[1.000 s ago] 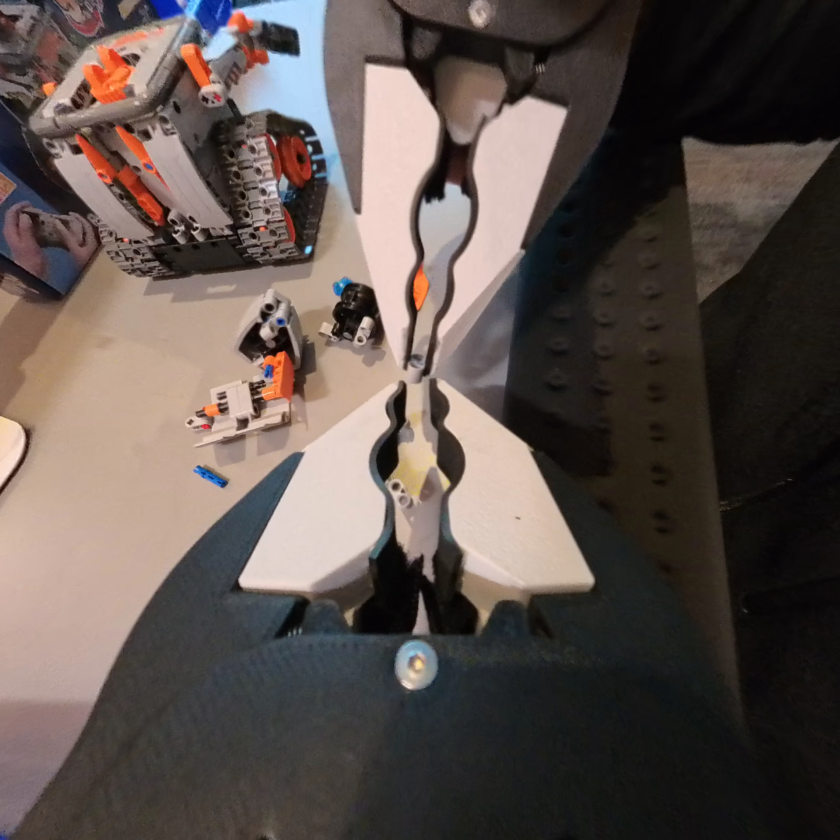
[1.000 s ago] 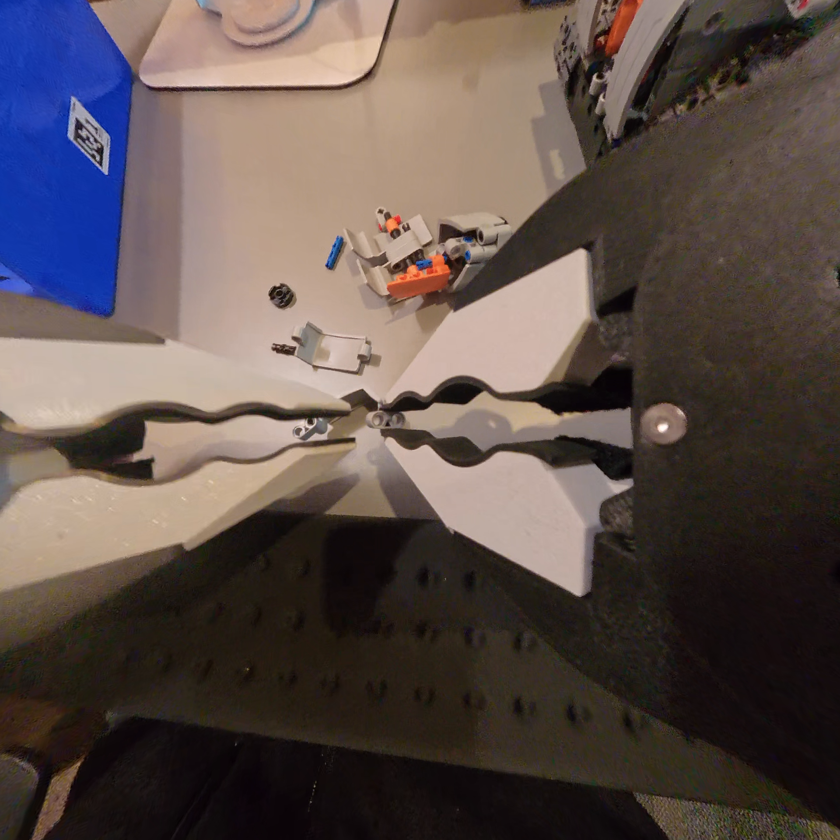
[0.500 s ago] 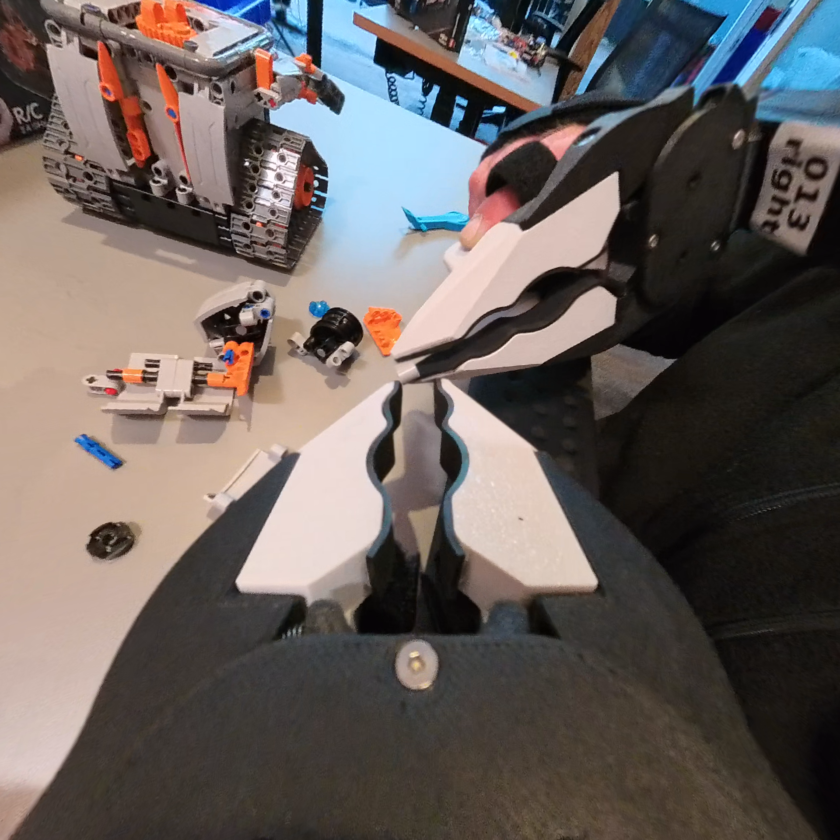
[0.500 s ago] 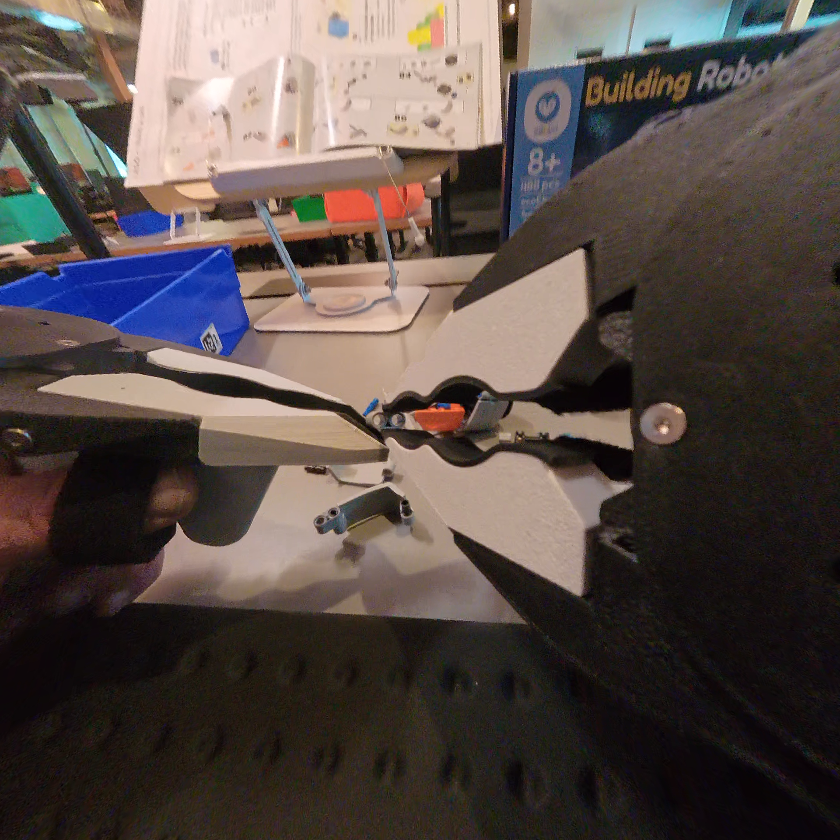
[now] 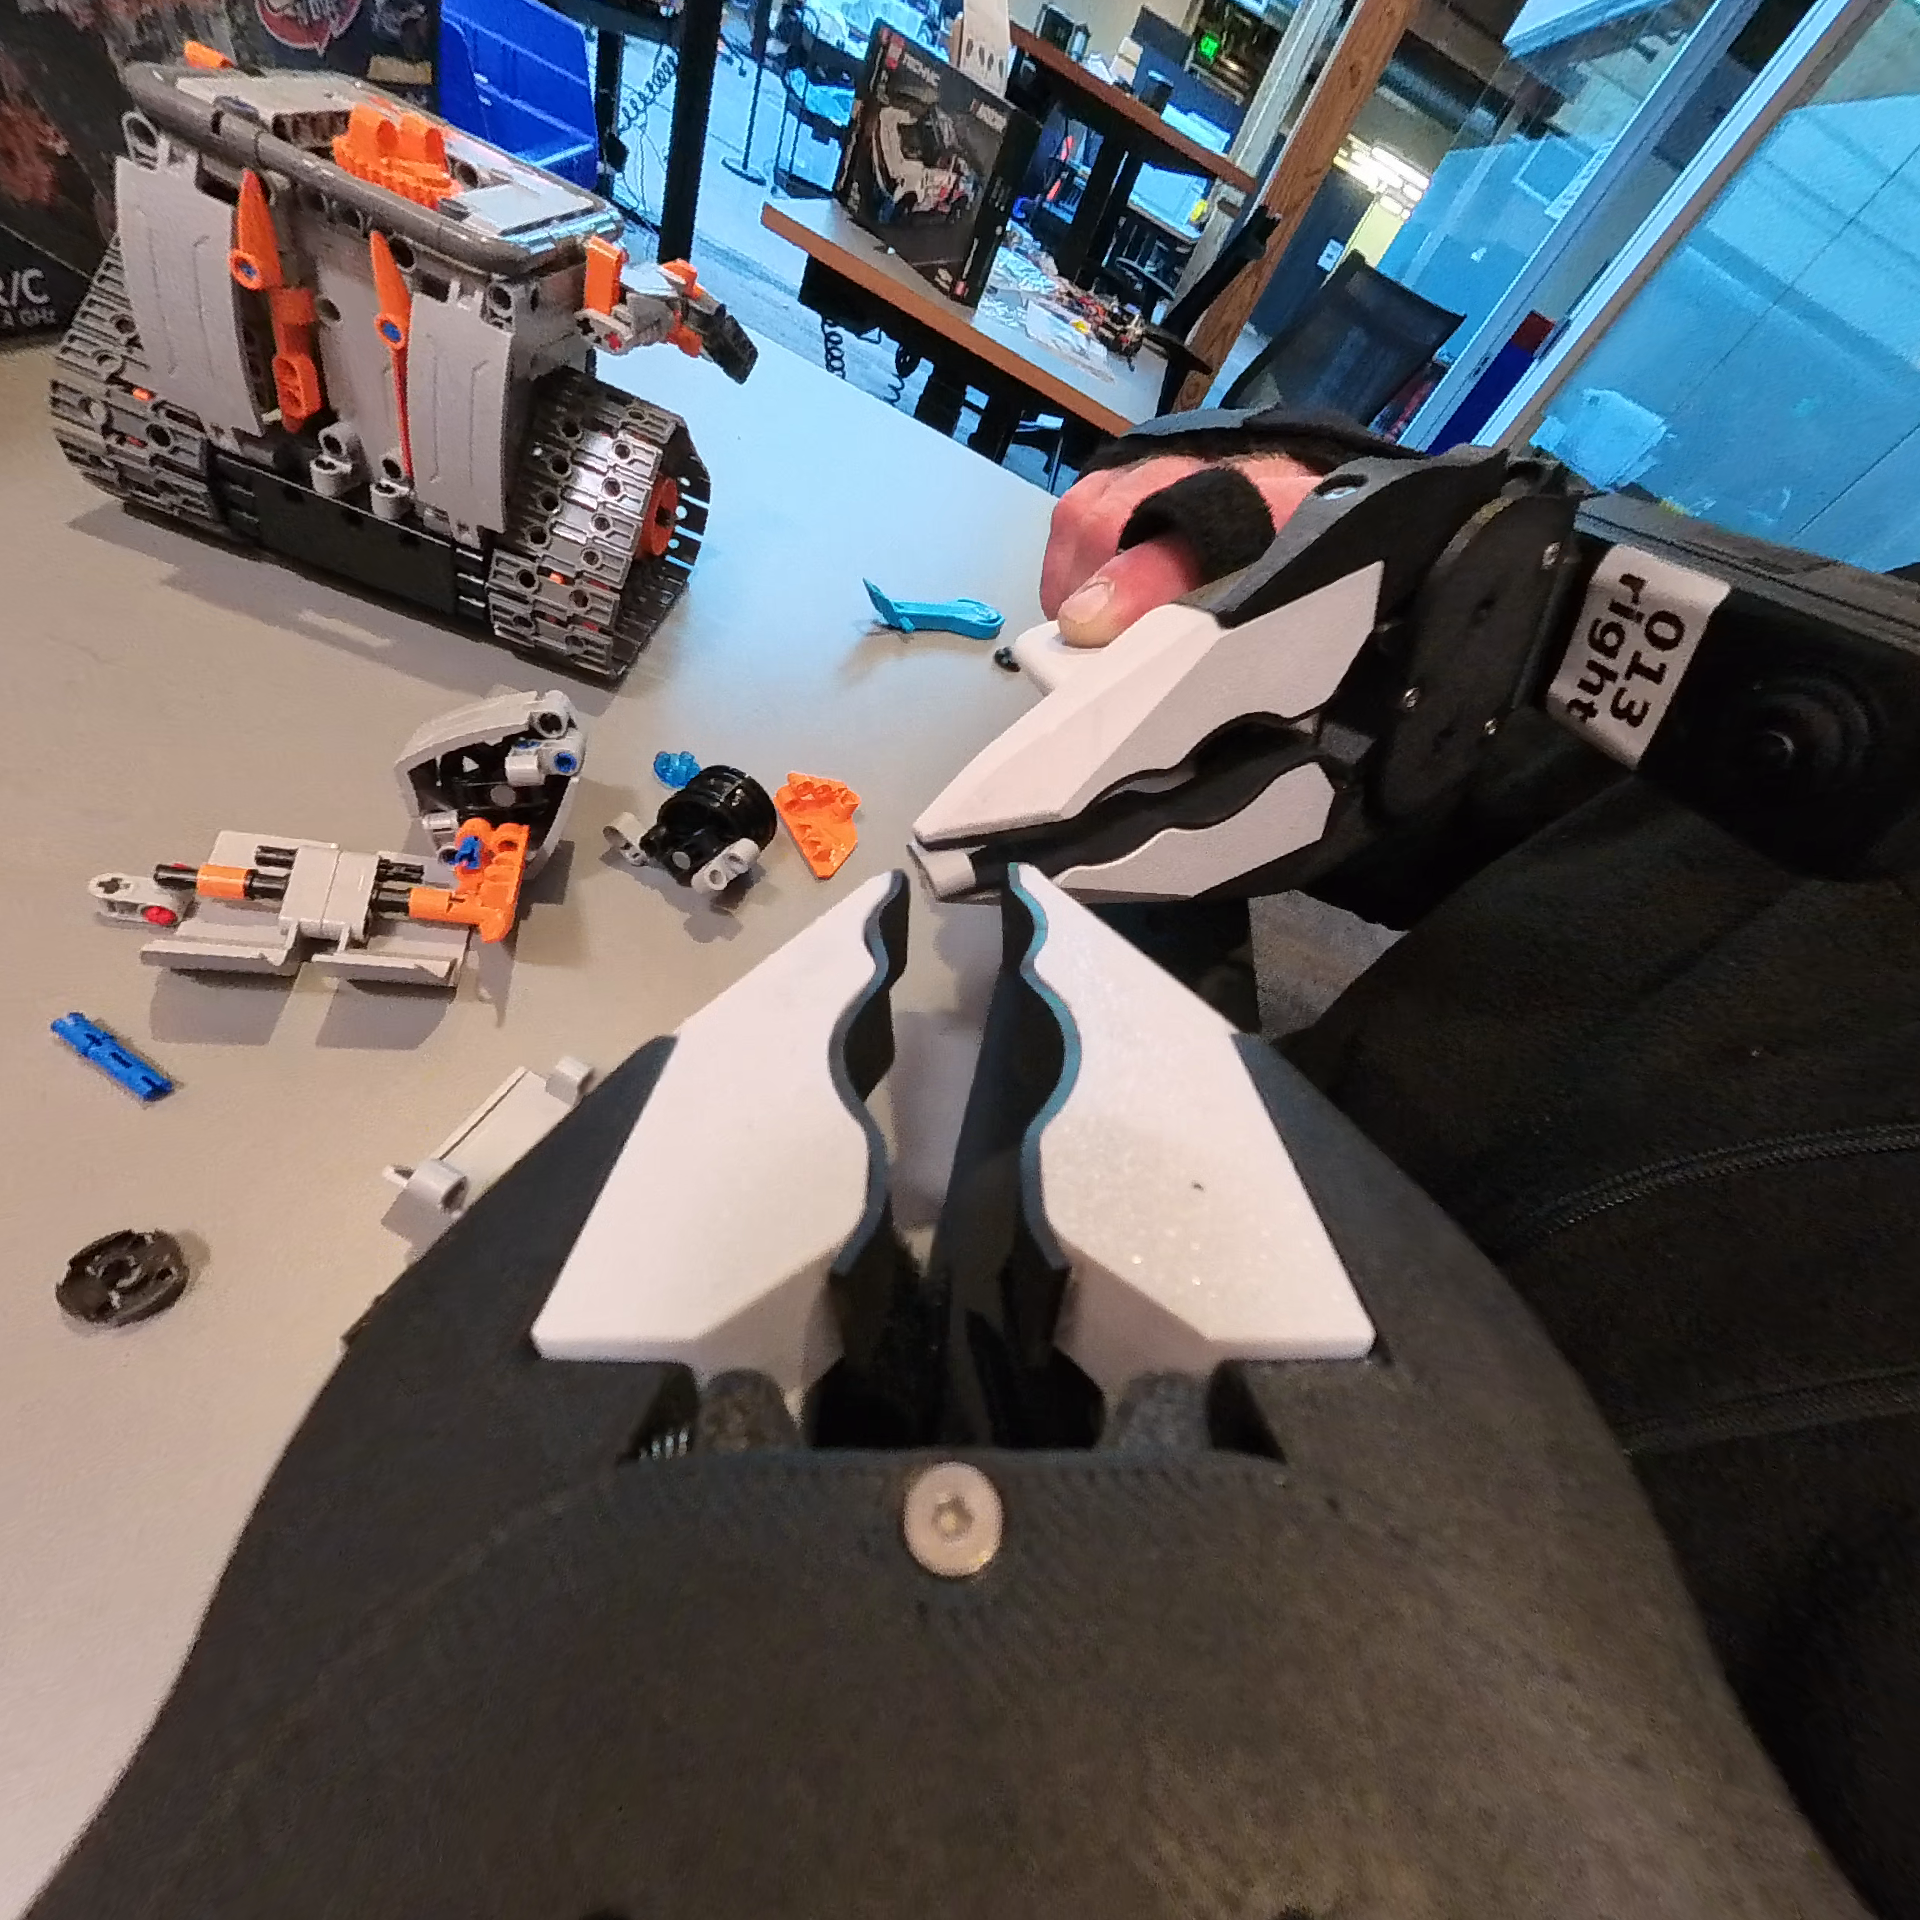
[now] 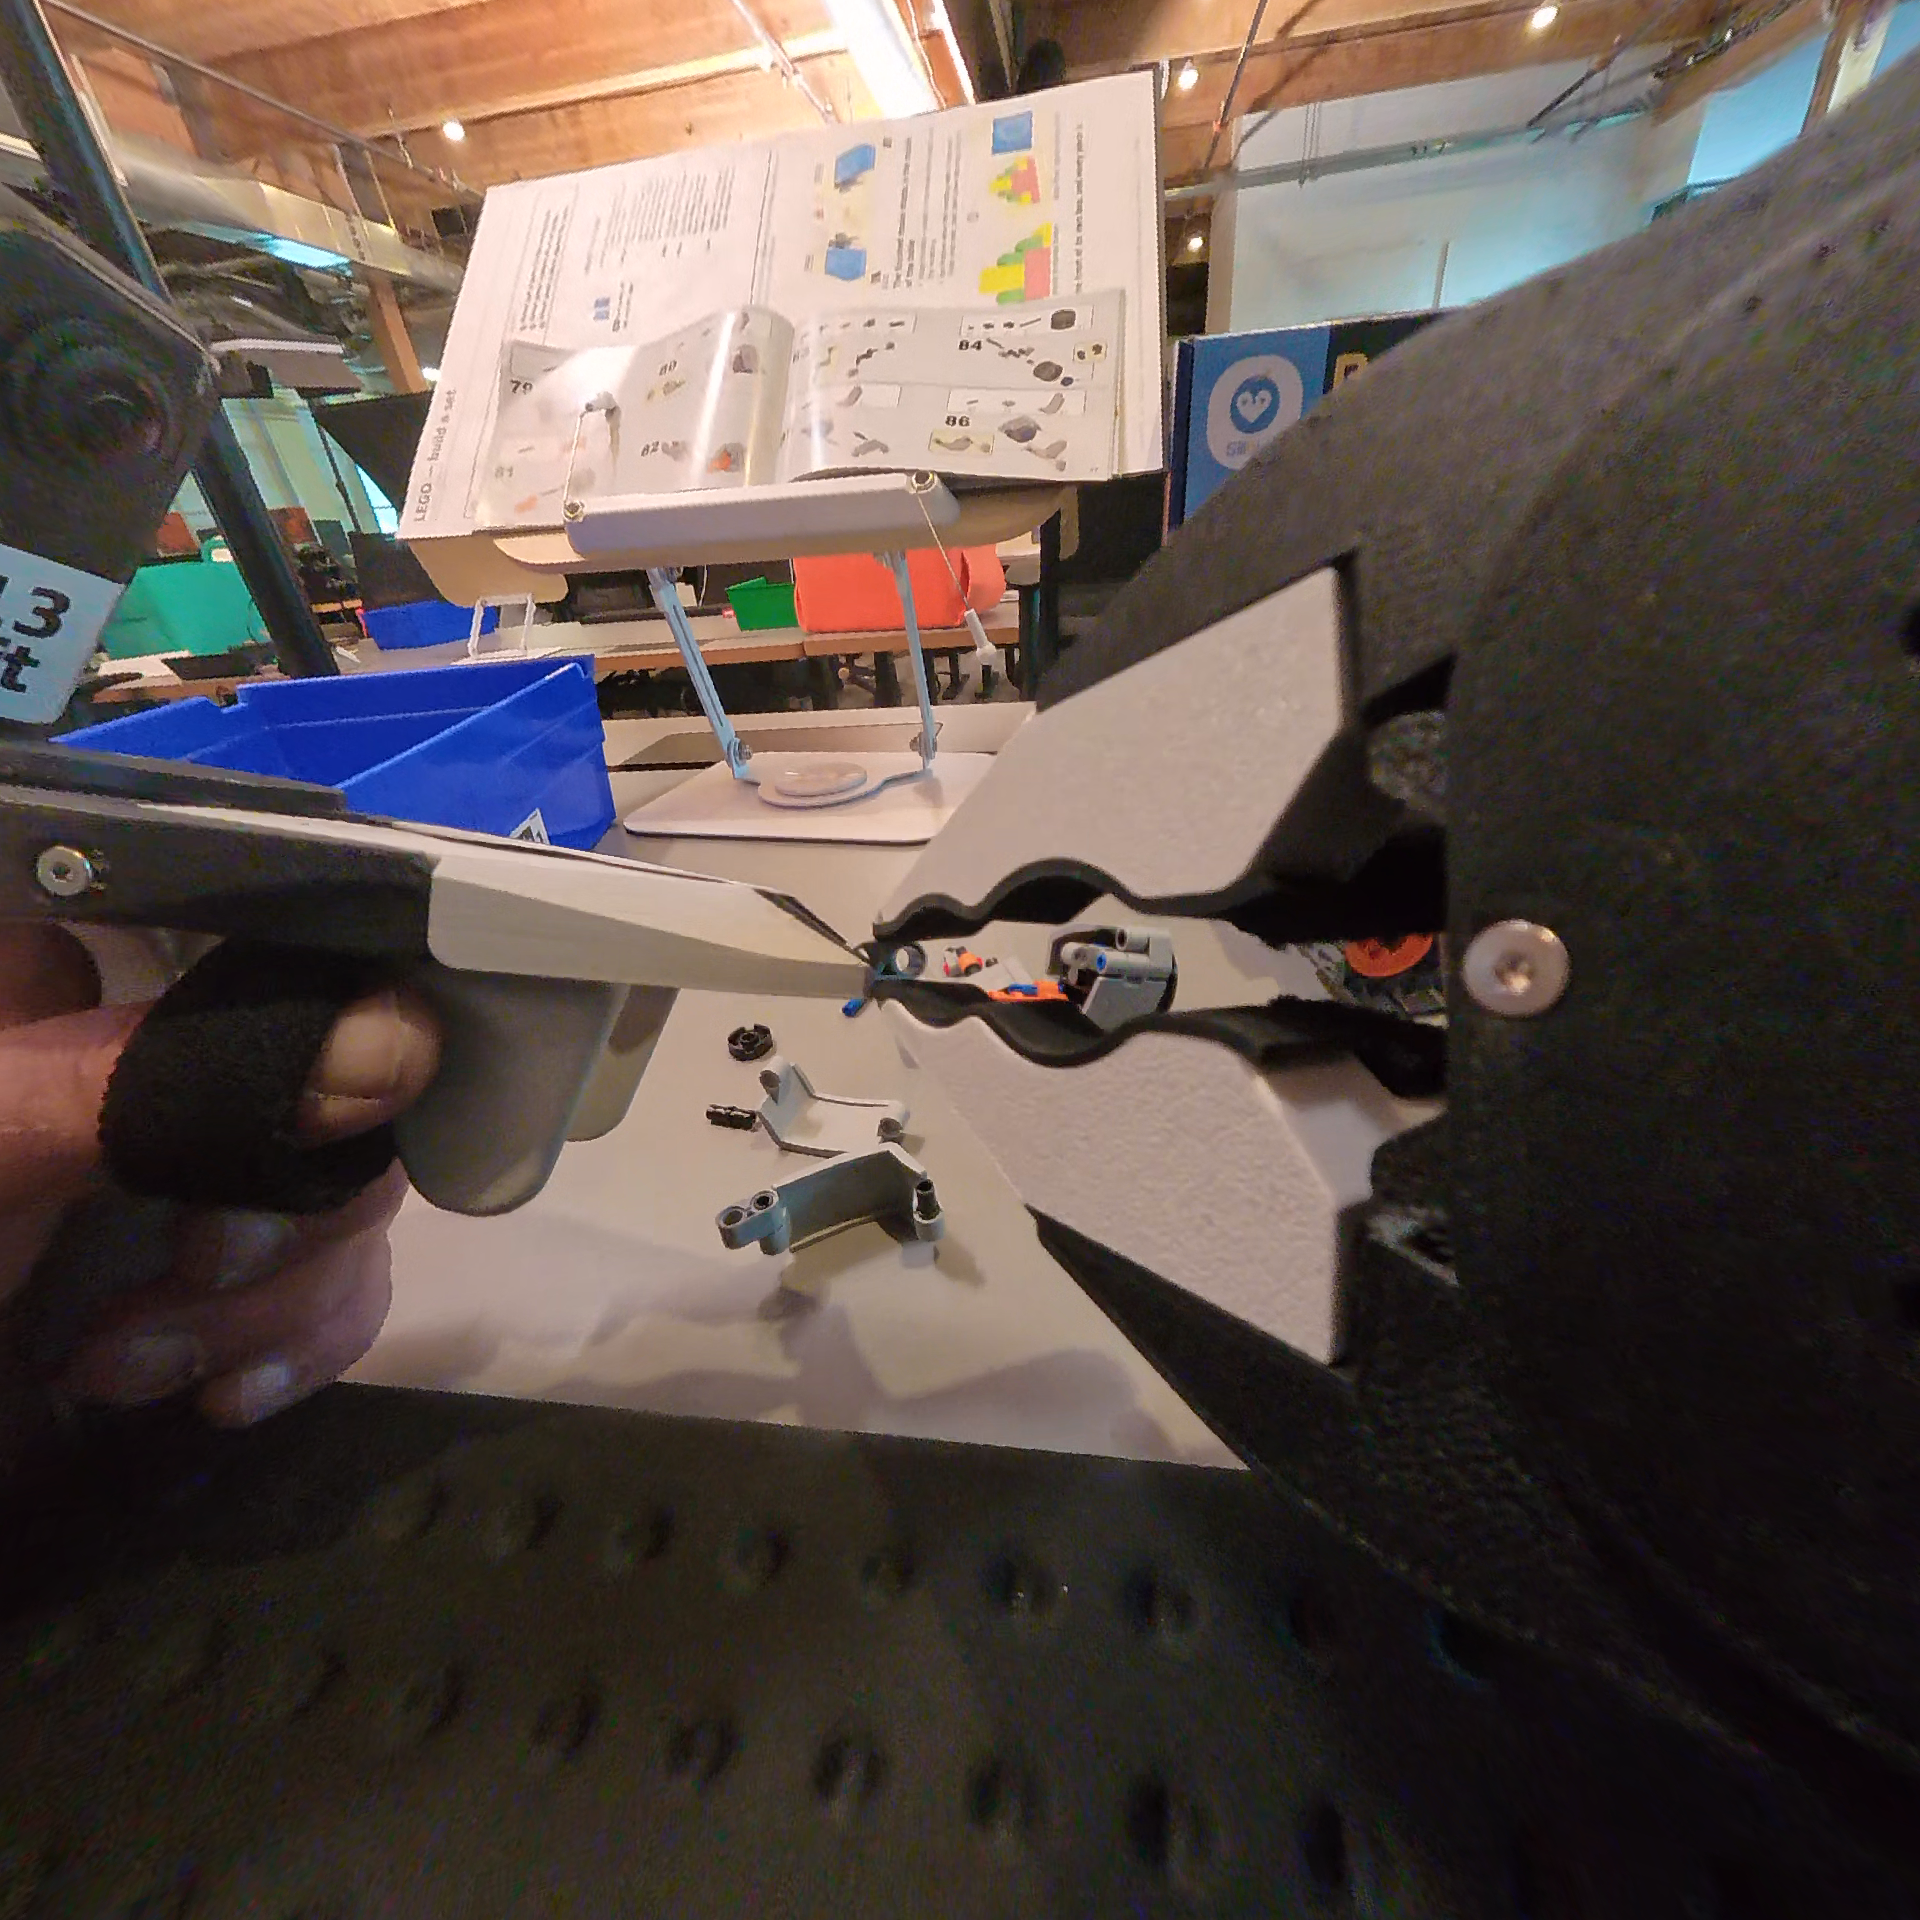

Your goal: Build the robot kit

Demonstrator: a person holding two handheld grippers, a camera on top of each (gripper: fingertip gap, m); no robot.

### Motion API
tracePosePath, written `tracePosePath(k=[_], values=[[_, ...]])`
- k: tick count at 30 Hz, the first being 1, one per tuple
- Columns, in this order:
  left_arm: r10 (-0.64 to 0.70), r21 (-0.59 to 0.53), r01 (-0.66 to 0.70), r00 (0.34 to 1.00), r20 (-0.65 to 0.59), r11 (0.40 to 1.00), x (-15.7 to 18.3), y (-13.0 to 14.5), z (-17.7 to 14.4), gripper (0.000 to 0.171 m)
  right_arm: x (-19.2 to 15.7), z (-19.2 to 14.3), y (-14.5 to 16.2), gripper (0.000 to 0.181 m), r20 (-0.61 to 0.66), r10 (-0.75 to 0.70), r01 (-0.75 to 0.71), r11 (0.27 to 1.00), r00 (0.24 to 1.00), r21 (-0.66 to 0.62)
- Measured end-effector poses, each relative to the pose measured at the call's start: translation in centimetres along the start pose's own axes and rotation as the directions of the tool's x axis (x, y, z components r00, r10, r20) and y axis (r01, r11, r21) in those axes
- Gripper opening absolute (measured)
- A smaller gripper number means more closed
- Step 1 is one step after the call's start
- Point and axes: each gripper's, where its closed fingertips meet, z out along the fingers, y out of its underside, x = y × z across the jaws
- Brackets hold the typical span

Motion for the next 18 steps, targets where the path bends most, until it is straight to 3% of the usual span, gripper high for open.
tracePosePath(k=[11,18], values=[[-0.032,0.066,0.036,0.997,-0.067,0.997,0.9,-0.9,-0.2,0.006,0.7,-1.0,-0.7,0.005,-0.045,0.024,-0.022,0.998,0.999,0.051],[-0.122,0.063,0.146,0.949,-0.291,0.987,3.0,-1.7,-0.8,0.005,1.2,-2.6,-2.3,0.006,0.039,0.176,-0.181,0.958,0.984,0.222]])
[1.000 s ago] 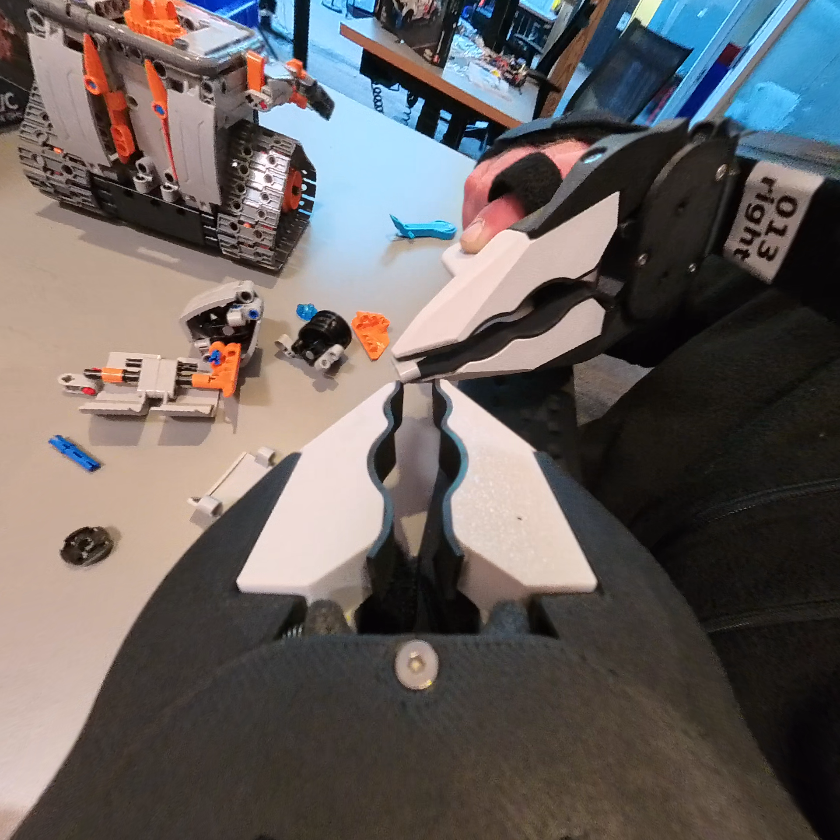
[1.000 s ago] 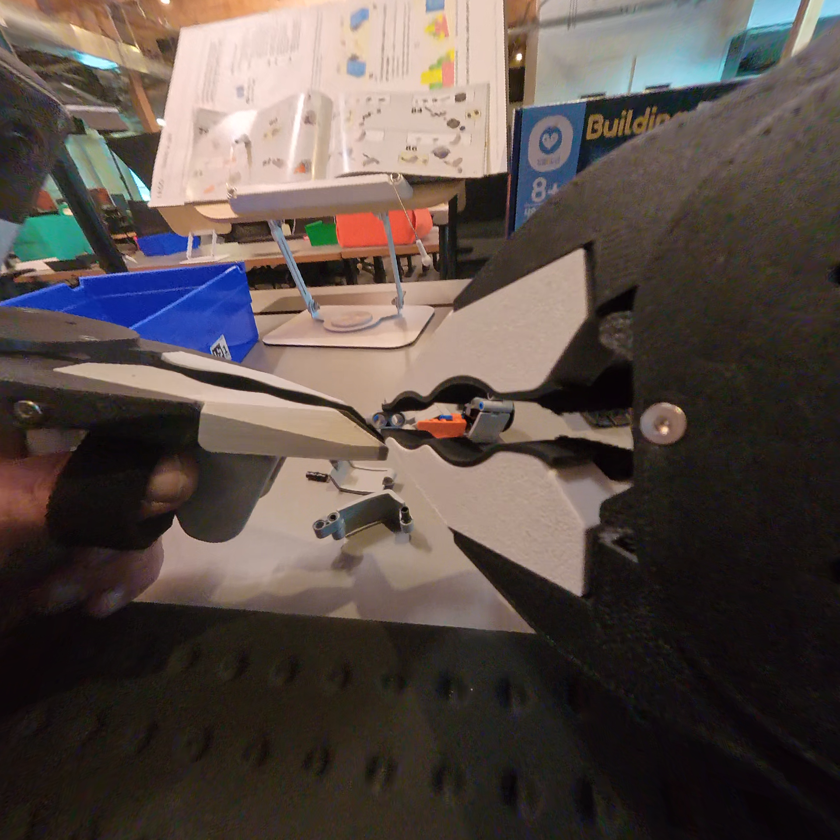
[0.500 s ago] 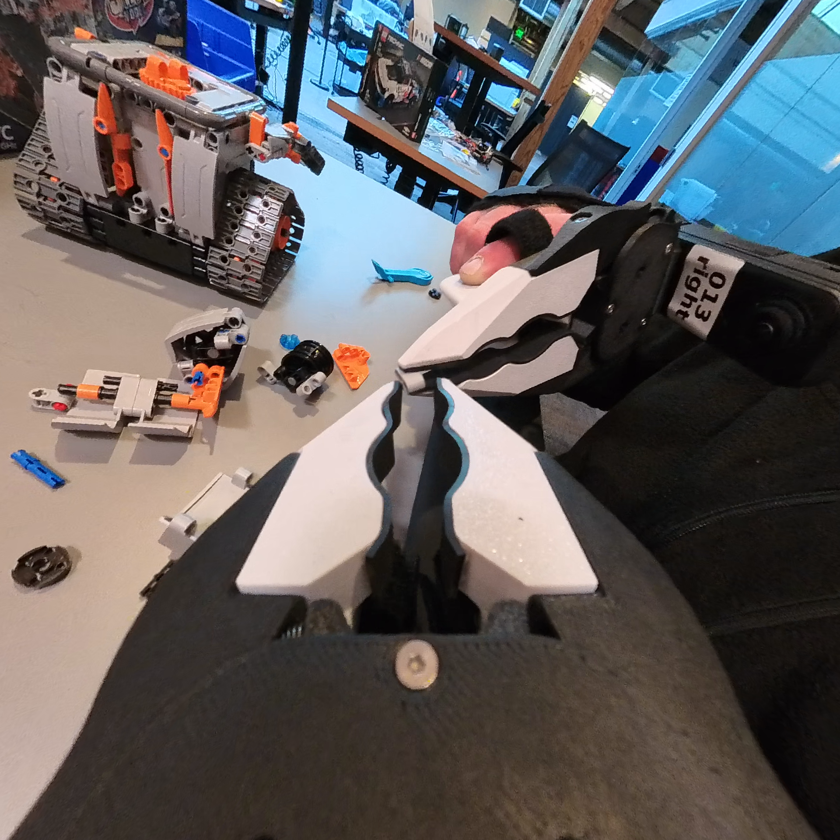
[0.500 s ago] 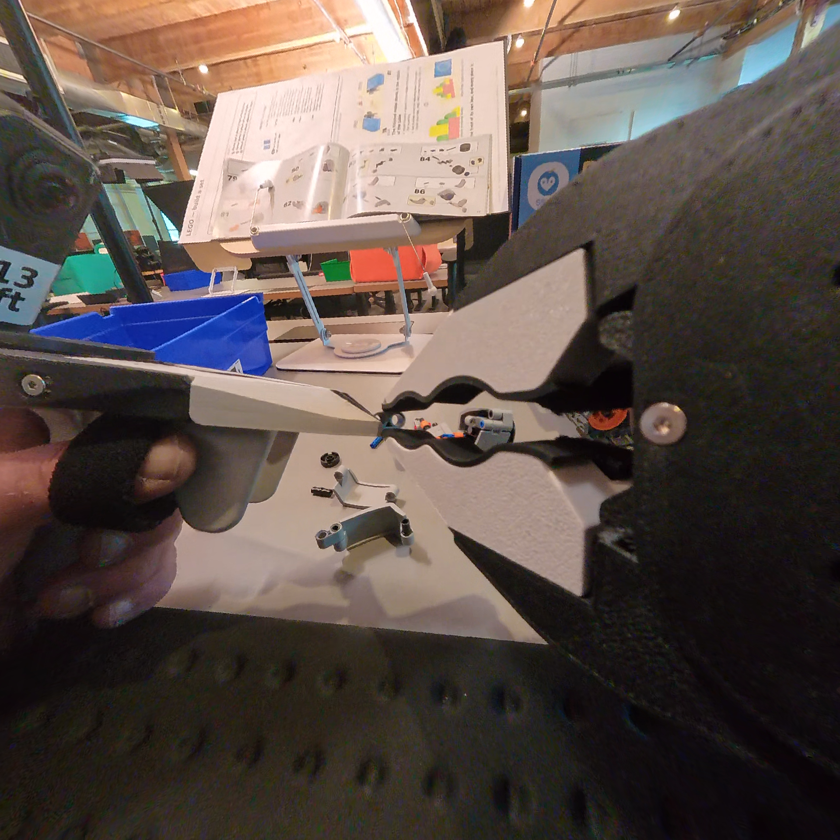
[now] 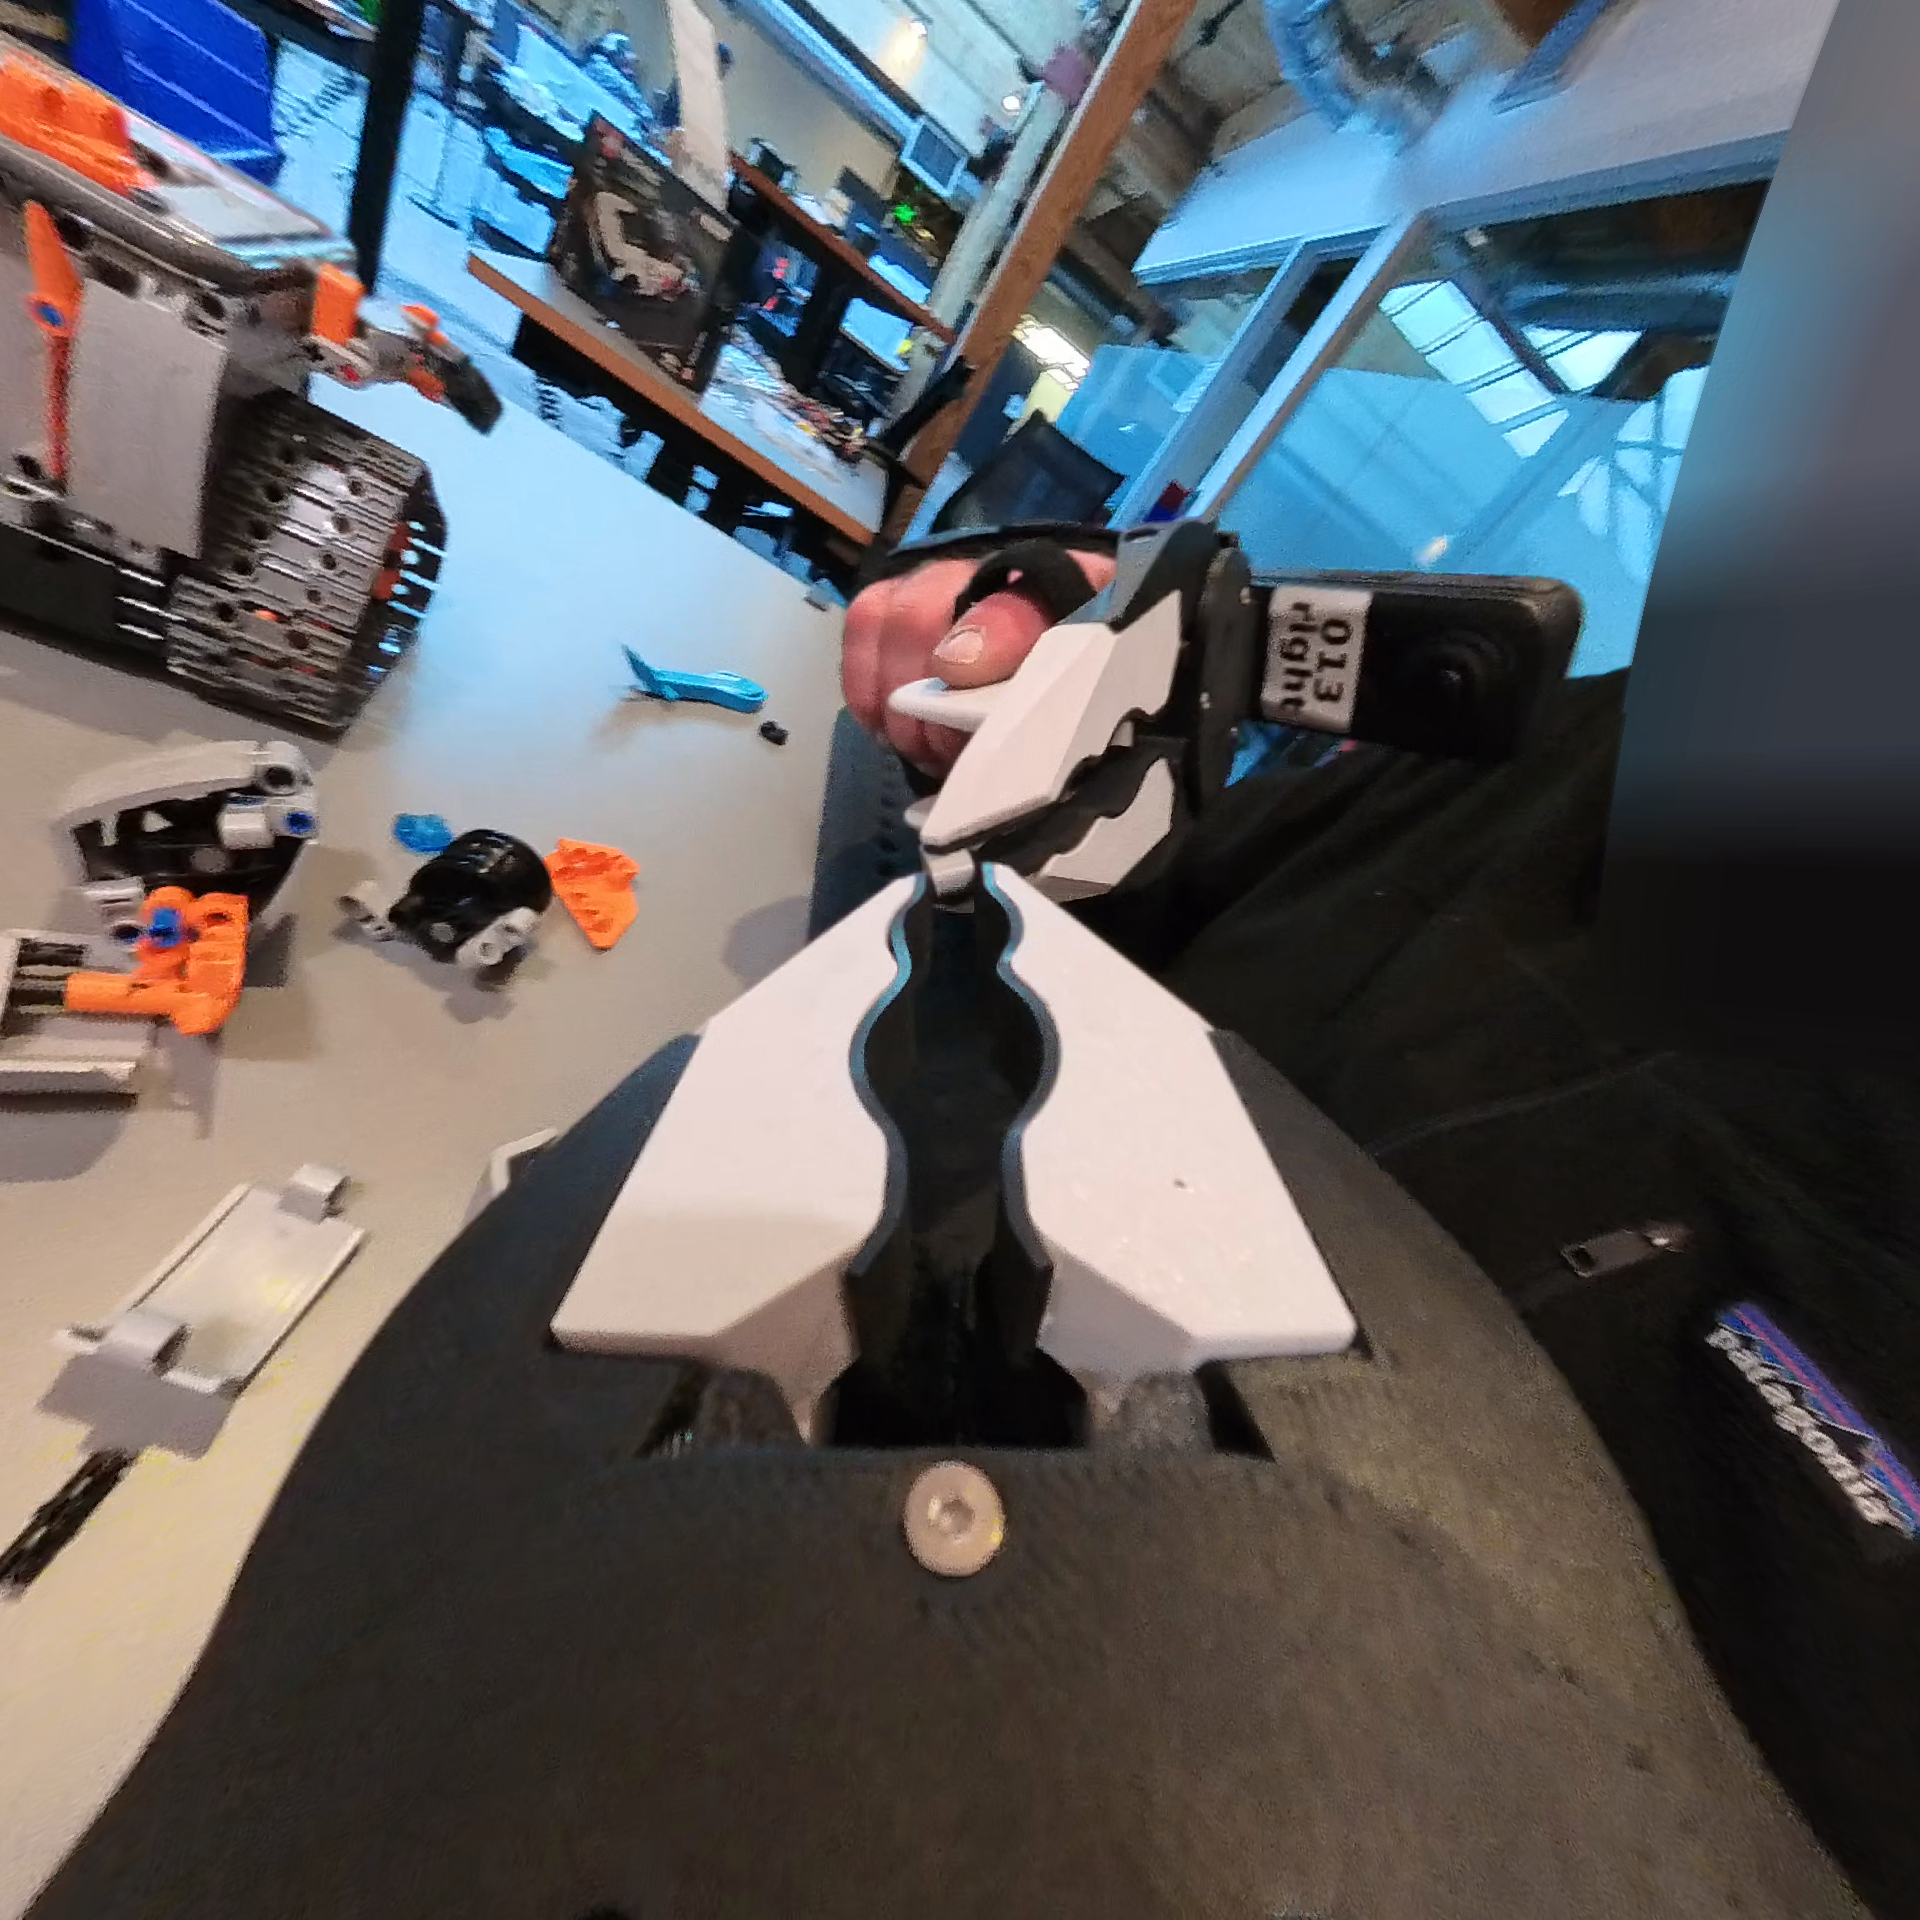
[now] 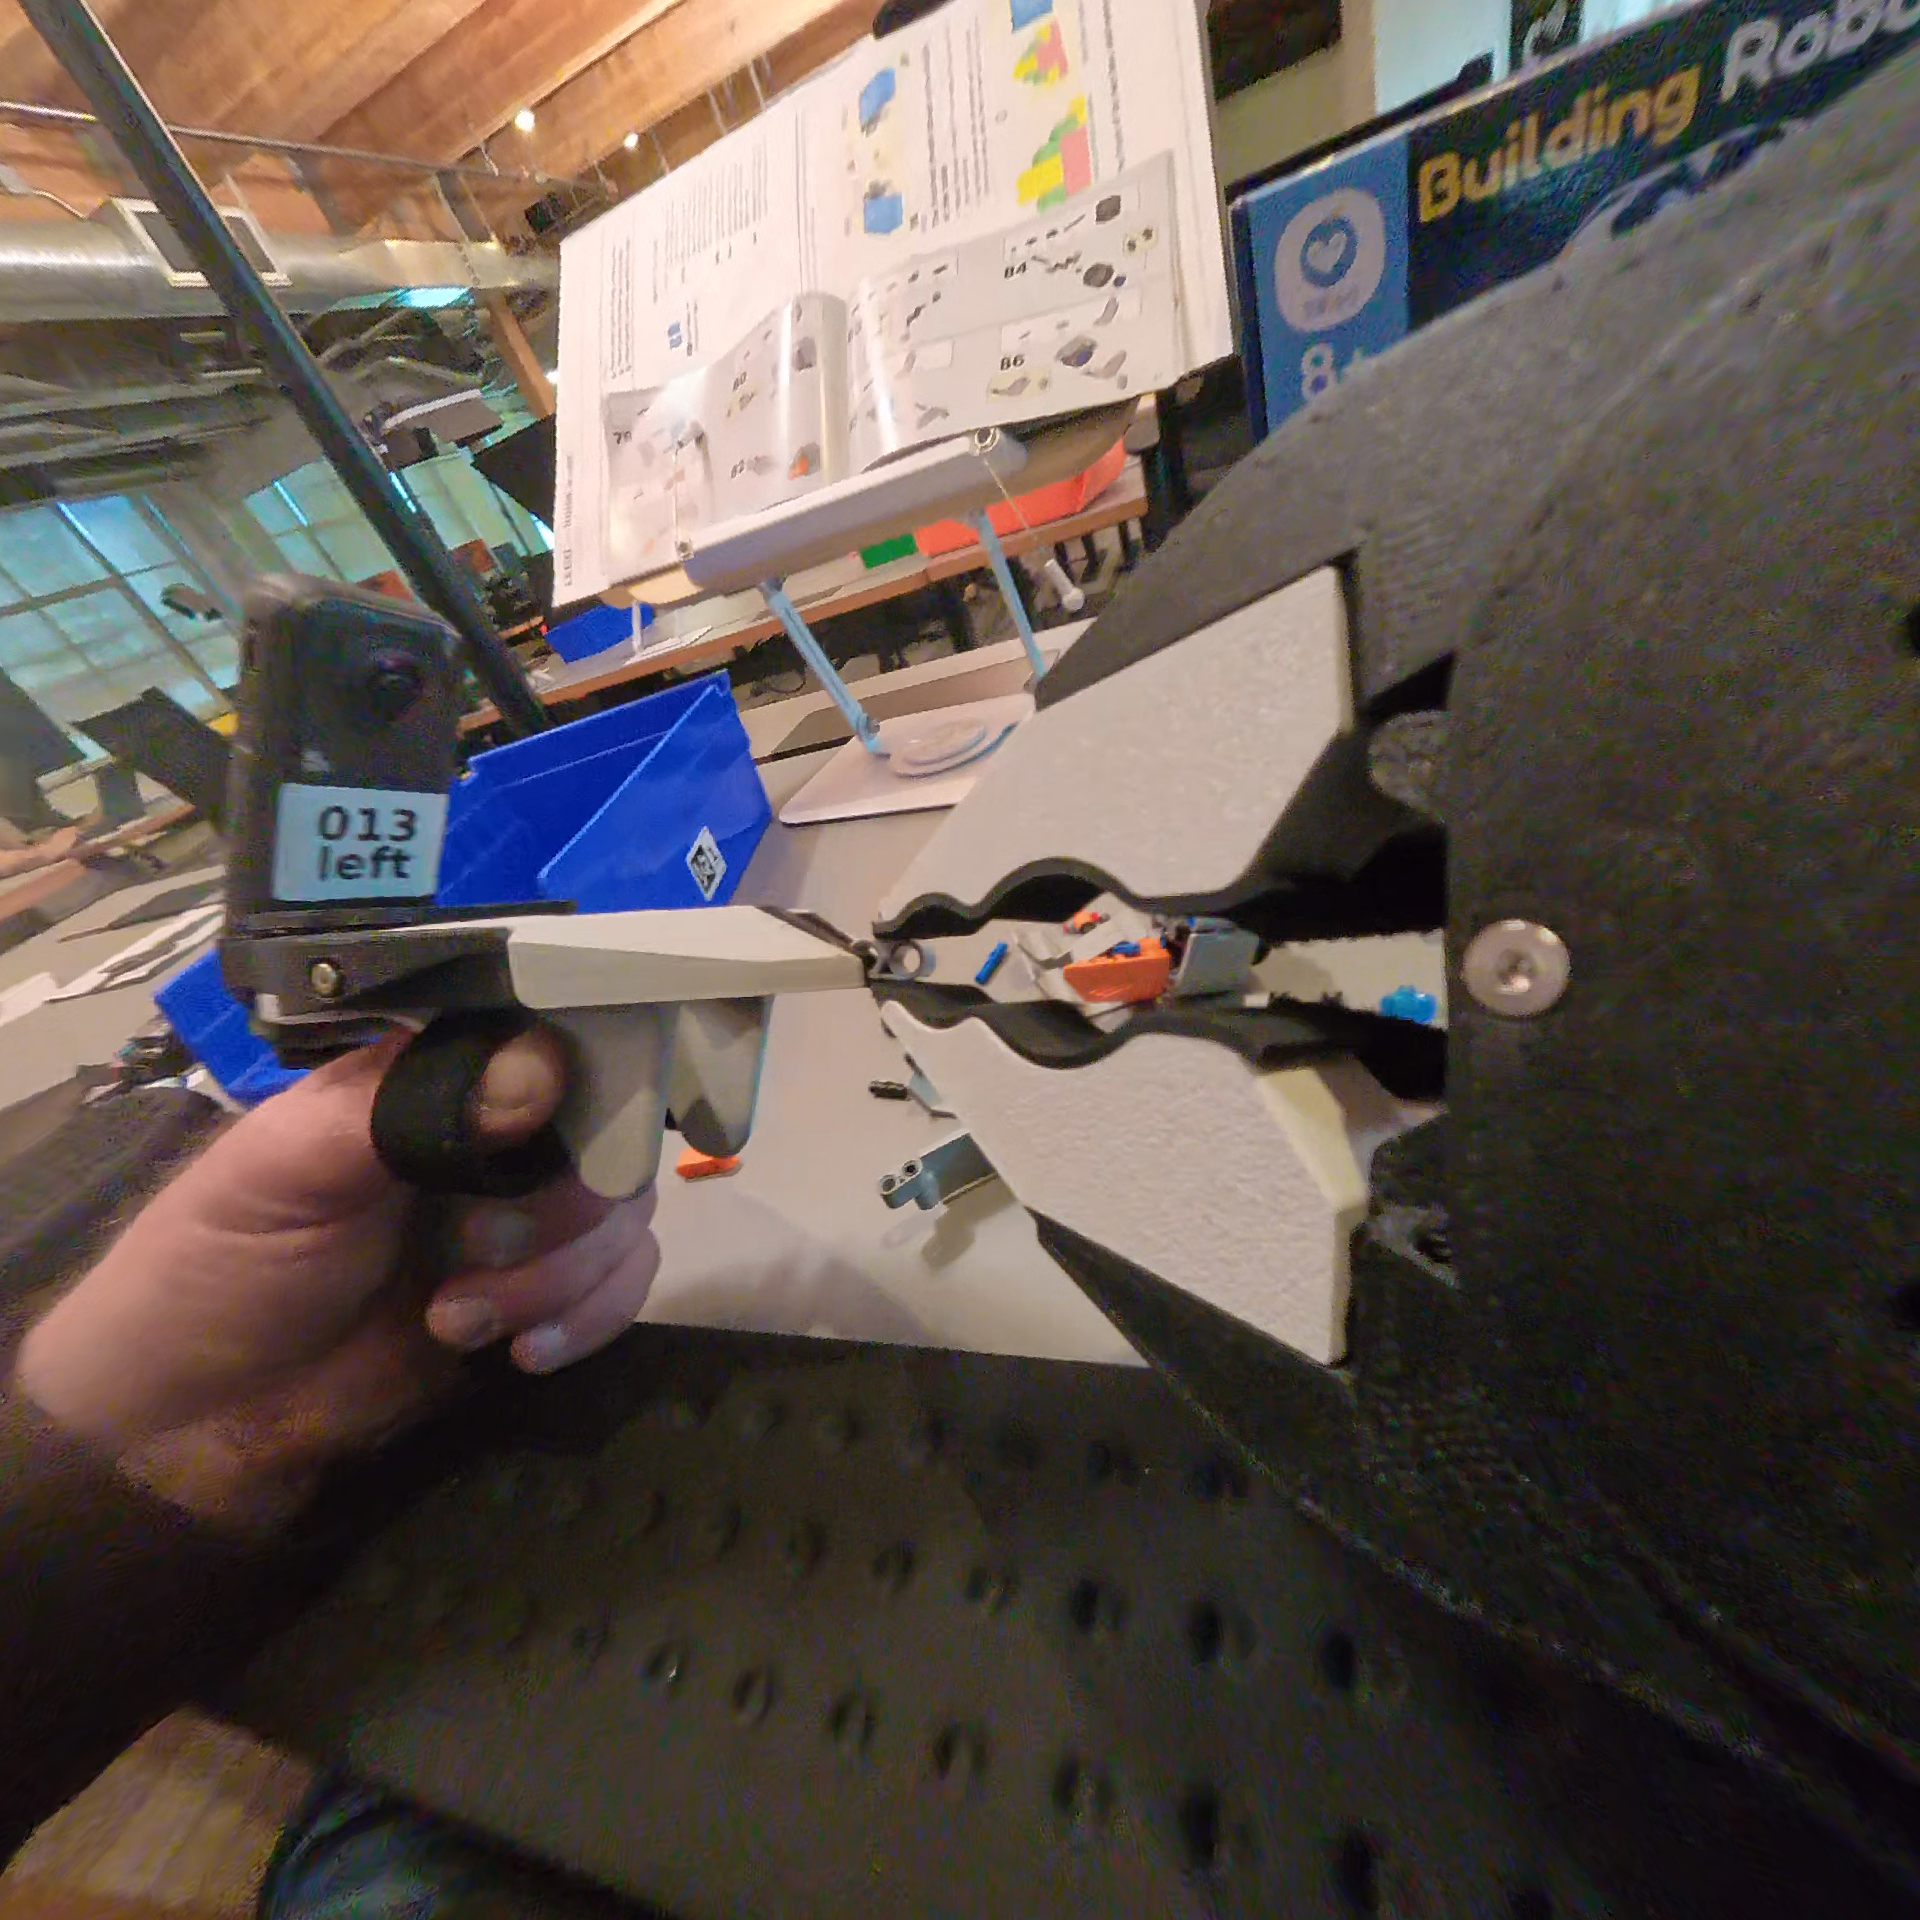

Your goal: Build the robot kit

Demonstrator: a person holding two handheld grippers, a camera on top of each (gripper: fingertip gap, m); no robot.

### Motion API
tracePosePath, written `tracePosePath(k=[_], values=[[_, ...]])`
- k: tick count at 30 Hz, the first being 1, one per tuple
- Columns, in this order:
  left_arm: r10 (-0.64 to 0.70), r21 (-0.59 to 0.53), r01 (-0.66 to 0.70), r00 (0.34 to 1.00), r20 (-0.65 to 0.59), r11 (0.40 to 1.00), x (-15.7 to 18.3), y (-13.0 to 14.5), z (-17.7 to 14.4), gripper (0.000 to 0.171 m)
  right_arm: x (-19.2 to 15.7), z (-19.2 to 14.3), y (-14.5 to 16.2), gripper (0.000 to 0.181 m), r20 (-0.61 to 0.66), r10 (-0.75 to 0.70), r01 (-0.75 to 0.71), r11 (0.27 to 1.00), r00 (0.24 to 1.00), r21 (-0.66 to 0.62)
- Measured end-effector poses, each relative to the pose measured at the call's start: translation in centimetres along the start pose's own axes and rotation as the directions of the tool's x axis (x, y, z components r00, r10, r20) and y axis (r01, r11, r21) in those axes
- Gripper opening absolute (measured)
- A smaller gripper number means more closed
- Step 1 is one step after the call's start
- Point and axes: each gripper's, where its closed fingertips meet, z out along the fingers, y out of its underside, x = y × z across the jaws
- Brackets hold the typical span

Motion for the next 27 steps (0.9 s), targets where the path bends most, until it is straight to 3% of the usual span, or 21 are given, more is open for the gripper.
tracePosePath(k=[5,9,13,15,17,22,27], values=[[-0.055,-0.014,0.054,0.986,-0.156,0.998,1.4,0.4,0.1,0.005,-0.5,-0.7,-1.1,0.005,0.063,0.043,-0.048,0.996,0.997,0.081],[-0.048,-0.029,0.044,0.985,-0.167,0.999,1.6,0.4,0.3,0.005,-0.6,-1.0,-1.2,0.004,0.111,0.111,-0.122,0.988,0.988,0.09],[0.133,-0.142,-0.133,0.991,-0.013,0.981,0.6,0.6,-1.3,0.017,-0.2,-0.8,0.6,0.004,0.135,0.238,-0.245,0.969,0.962,0.04],[0.299,-0.314,-0.229,0.934,0.194,0.921,-2.0,1.8,-3.3,0.027,-0.3,-0.5,2.1,0.005,0.127,0.271,-0.273,0.962,0.954,-0.003],[0.383,-0.455,-0.221,0.873,0.303,0.863,-3.8,3.3,-5.2,0.029,-0.6,-0.2,3.1,0.005,0.135,0.305,-0.302,0.952,0.943,-0.04],[0.322,-0.534,-0.091,0.877,0.358,0.841,-5.7,6.7,-5.6,0.031,-1.4,0.8,4.7,0.005,0.168,0.366,-0.348,0.929,0.915,-0.125],[0.365,-0.605,-0.087,0.861,0.354,0.791,-6.6,8.3,-4.3,0.027,-2.3,1.2,5.8,0.005,0.185,0.39,-0.359,0.916,0.902,-0.18]])
